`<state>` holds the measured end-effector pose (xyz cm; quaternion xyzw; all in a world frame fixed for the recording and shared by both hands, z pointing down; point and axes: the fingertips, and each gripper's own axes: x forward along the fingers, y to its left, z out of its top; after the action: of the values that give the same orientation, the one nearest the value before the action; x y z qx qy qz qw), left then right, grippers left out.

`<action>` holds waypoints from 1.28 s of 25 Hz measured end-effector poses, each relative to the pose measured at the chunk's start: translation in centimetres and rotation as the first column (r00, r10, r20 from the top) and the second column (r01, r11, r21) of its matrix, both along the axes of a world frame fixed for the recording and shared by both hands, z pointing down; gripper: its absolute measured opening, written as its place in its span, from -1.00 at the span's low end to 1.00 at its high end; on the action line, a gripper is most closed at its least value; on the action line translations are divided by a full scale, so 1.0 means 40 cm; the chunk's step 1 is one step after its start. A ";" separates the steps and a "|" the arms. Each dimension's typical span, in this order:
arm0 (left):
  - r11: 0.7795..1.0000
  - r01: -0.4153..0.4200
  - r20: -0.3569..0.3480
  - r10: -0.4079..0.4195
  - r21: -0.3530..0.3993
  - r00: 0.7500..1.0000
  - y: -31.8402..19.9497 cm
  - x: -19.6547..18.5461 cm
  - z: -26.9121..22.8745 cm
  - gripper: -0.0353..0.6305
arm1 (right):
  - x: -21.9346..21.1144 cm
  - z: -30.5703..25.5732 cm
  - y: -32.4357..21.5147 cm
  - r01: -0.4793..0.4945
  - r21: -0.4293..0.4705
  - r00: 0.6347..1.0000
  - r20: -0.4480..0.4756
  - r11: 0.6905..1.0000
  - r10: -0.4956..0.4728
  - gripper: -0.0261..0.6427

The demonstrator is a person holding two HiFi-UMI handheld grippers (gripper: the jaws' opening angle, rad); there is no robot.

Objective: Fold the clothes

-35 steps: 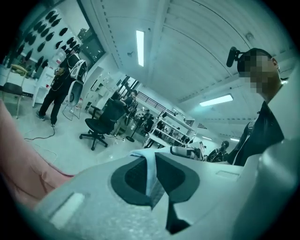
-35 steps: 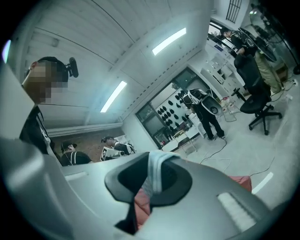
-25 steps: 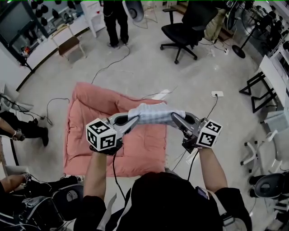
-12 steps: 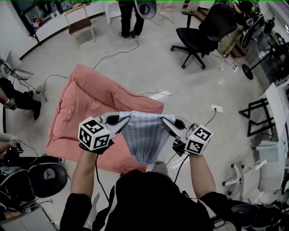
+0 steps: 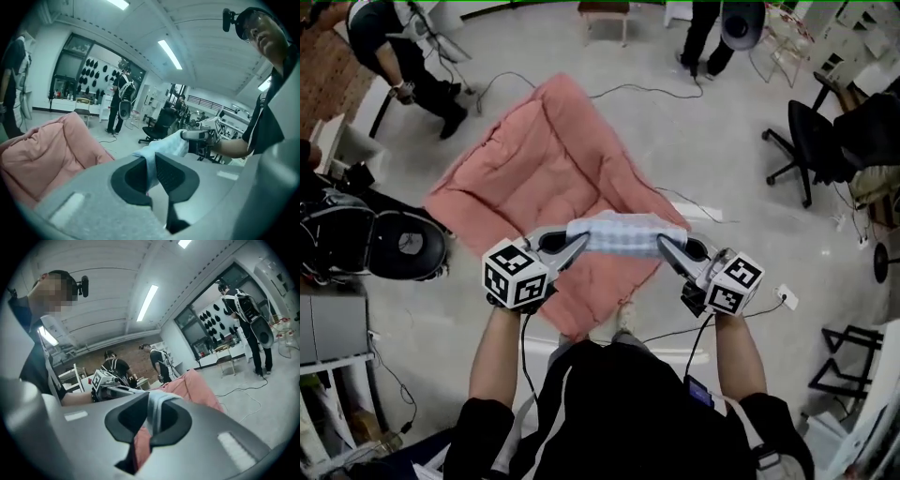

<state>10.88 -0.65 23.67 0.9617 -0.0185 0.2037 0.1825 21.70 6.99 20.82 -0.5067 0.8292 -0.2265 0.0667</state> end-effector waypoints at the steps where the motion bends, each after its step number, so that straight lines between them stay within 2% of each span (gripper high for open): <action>1: 1.000 0.027 -0.001 -0.027 0.000 1.000 -0.008 -0.019 -0.001 -0.82 | -0.013 -0.001 -0.017 0.023 -0.002 1.000 -0.011 1.000 -0.023 -0.89; 4: 0.994 0.106 -0.014 -0.106 0.020 0.994 -0.042 -0.068 -0.028 -0.82 | -0.040 -0.023 -0.085 0.082 0.011 0.995 -0.050 0.997 -0.082 -0.89; 7: 0.988 0.151 -0.035 -0.150 0.019 0.988 -0.065 -0.115 -0.050 -0.82 | -0.057 -0.033 -0.144 0.084 -0.005 0.993 -0.088 0.996 -0.084 -0.89; 15: 0.978 0.204 -0.076 -0.200 0.041 0.977 -0.116 -0.261 -0.097 -0.82 | -0.187 -0.068 -0.224 0.123 -0.001 0.984 -0.133 0.992 -0.122 -0.89; 20: 0.959 0.284 -0.061 -0.283 0.010 0.957 -0.127 -0.271 -0.065 -0.82 | -0.196 -0.050 -0.257 0.219 -0.006 0.965 -0.149 0.976 -0.217 -0.89; 23: 0.934 0.355 -0.044 -0.353 0.036 0.934 -0.137 -0.254 -0.060 -0.82 | -0.172 -0.038 -0.302 0.289 0.001 0.947 -0.148 0.957 -0.285 -0.89; 25: 0.899 0.434 -0.034 -0.433 0.051 0.901 -0.159 -0.245 -0.052 -0.82 | -0.162 -0.018 -0.351 0.352 0.002 0.926 -0.149 0.936 -0.347 -0.89; 26: 0.873 0.485 -0.024 -0.485 0.056 0.874 -0.169 -0.244 -0.043 -0.82 | -0.160 -0.005 -0.376 0.390 -0.003 0.911 -0.141 0.921 -0.387 -0.89; 29: 0.761 0.646 0.004 -0.647 0.060 0.762 -0.197 -0.238 -0.021 -0.82 | -0.156 0.019 -0.444 0.501 -0.024 0.858 -0.114 0.865 -0.500 -0.89; 32: 0.653 0.755 0.001 -0.756 0.064 0.654 -0.228 -0.213 -0.014 -0.82 | -0.139 0.012 -0.510 0.577 -0.029 0.805 -0.147 0.816 -0.575 -0.89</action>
<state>2.37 -9.78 23.11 0.8690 -0.4248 0.1218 0.2225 16.12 -13.39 21.31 -0.2463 0.9483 -0.1902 -0.0628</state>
